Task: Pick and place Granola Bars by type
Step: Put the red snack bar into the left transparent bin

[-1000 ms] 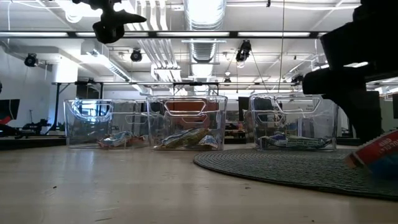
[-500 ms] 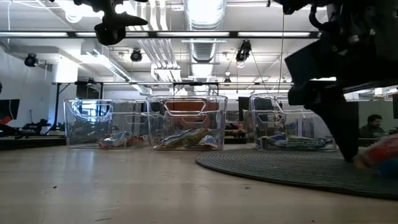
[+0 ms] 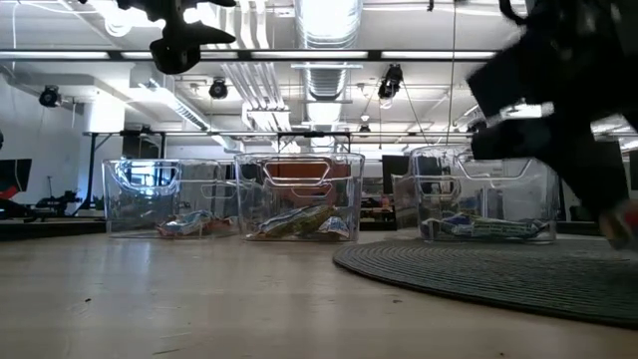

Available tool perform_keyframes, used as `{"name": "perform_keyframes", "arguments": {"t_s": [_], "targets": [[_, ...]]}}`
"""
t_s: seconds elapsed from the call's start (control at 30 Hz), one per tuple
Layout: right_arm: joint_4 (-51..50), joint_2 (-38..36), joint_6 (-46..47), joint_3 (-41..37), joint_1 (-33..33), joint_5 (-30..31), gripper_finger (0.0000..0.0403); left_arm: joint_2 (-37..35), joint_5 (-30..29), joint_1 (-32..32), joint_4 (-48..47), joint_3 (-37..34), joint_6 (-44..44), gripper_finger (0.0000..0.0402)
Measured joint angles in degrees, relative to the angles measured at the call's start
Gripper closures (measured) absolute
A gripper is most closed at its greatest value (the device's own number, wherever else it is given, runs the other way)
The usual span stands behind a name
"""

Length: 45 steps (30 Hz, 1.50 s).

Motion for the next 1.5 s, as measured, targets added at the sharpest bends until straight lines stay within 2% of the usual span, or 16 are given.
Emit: {"name": "perform_keyframes", "arguments": {"t_s": [0.13, 0.37, 0.57, 0.73, 0.87, 0.93, 1.0, 1.07, 1.17, 1.33, 1.5], "targets": [[-1.1, -2.0, 1.0, 3.6, -0.2, 0.4, 0.0296, 0.0, 0.0, 0.0, 0.1, 0.0, 0.0, 0.0218], [-3.1, -6.0, 8.6, 8.7, -3.4, 10.1, 0.0306, 0.0, 0.0, -0.3, -0.1, 0.0, 0.0, 0.0218], [-2.4, -8.7, 10.3, 11.8, -13.6, 15.6, 0.0305, -0.1, -0.1, -3.1, -0.1, 0.0, -0.4, 0.0218], [2.4, -8.7, 9.2, 16.4, -23.5, 14.8, 0.0309, -1.2, -3.2, -5.4, -0.5, 0.2, -2.4, 0.0218], [7.0, -8.2, 9.2, 20.6, -28.8, 12.6, 0.031, -2.9, -6.8, -5.6, -3.5, 0.2, -2.2, 0.0218], [6.9, -7.1, 9.2, 22.8, -30.8, 12.6, 0.031, -3.6, -10.7, -5.5, -5.8, 0.2, -7.8, 0.0218], [6.7, -6.0, 9.1, 24.7, -32.4, 12.6, 0.031, -4.0, -16.1, -4.8, -7.5, 0.2, -18.5, 0.0218], [6.4, -5.2, 9.1, 26.4, -33.4, 12.6, 0.031, -4.0, -18.5, -3.6, -7.7, 0.2, -24.0, 0.0218], [6.0, -4.2, 8.5, 28.1, -33.9, 12.6, 0.031, -3.1, -16.9, -1.8, -7.8, 0.2, -24.4, 0.0218], [5.6, -2.3, 5.9, 29.1, -33.7, 12.6, 0.031, 0.6, -10.7, 2.2, -6.7, 0.2, -25.6, 0.0218], [4.9, -0.4, 3.8, 29.1, -32.8, 13.9, 0.031, 2.8, -6.6, 4.3, 0.1, 0.2, -27.7, 0.0218]]}}
